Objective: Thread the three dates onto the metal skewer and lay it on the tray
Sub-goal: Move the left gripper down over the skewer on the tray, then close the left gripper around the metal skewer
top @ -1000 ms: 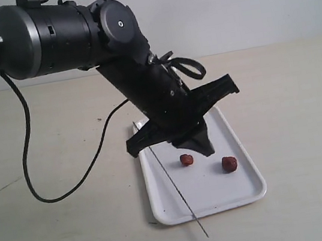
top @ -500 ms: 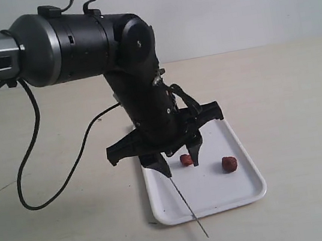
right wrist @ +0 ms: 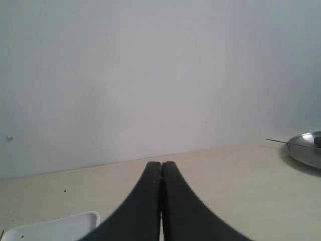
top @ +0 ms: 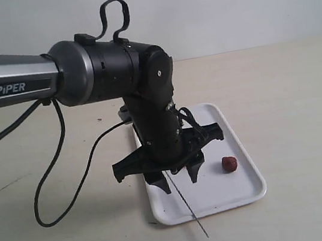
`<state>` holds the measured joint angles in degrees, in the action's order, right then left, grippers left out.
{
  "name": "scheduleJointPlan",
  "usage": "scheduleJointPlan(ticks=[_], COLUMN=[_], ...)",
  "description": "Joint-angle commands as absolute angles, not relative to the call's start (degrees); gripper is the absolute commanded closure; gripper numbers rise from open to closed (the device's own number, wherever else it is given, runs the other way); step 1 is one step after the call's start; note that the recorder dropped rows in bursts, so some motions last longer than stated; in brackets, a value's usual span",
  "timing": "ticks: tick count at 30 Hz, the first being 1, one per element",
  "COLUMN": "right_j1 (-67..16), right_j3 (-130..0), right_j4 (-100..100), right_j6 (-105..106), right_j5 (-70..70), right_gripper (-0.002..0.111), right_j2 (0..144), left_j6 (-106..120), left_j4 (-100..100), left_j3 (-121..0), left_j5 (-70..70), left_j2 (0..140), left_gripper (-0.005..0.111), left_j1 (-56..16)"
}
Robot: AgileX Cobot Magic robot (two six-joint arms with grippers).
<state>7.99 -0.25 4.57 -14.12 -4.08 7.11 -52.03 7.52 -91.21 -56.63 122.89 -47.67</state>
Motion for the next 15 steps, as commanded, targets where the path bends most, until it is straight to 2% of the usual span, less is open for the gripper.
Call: scheduleJointPlan(ticks=[1, 15], right_j1=[8.4, 8.4], right_j3=[0.0, 0.0], right_j4=[4.8, 4.8], right_j6=[-13.5, -13.5], right_j5=[-4.5, -4.5], right_gripper=[0.108, 0.108], right_j2=[6.7, 6.7], left_j6=[-52.7, -57.1], left_j4=[7.9, 8.3], left_j3=[-91.6, -91.1], left_j5=[-56.5, -56.6], left_j2=[123.4, 123.7], left_gripper=[0.059, 0.059], left_j1=[-48.1, -48.1])
